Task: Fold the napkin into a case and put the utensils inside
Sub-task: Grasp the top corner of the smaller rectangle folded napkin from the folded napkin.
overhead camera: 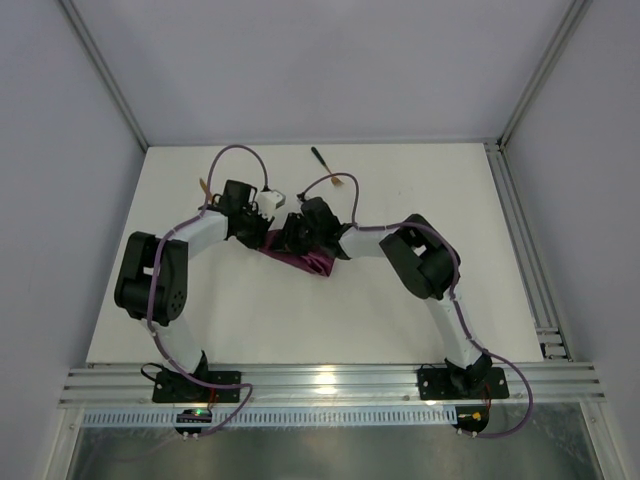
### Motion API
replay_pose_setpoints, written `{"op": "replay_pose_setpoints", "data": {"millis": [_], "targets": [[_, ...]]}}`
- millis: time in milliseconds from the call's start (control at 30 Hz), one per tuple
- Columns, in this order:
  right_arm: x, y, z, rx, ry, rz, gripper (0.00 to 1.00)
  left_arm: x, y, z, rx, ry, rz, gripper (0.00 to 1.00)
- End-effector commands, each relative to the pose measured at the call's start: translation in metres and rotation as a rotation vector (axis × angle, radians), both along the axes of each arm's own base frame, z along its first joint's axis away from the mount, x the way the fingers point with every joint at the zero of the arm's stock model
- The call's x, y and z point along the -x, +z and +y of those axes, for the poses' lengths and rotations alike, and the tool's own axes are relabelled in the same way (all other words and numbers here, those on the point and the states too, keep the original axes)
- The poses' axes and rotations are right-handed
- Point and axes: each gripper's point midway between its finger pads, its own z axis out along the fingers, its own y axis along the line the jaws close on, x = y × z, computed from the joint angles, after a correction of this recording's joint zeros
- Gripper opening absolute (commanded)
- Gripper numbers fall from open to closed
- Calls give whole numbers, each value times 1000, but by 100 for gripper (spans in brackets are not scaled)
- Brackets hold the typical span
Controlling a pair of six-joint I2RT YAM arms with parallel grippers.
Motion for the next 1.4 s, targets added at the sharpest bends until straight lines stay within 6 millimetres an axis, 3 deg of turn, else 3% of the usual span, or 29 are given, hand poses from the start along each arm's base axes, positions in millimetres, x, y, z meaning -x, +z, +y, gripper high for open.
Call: {"op": "replay_pose_setpoints", "data": {"millis": [0, 200, 533, 700, 1033, 1367], "targets": [[-17, 9, 0, -29, -52, -37, 25, 4, 13, -2, 26, -3, -6, 0], [-26, 7, 2, -55, -62, -17, 25, 4, 14, -2, 30, -4, -8, 0], [-22, 4, 12, -102, -28, 19, 24, 4, 12, -2, 28, -4, -4, 0], [-22, 3, 13, -110, -24, 23, 4, 3, 15, -3, 36, -3, -12, 0], [-43, 21, 22, -185, -52, 10, 4, -1, 33, 0, 59, 13, -69, 0], [-60, 32, 32, -282, -98, 31, 4, -4, 30, 0, 56, 10, -56, 0]]}}
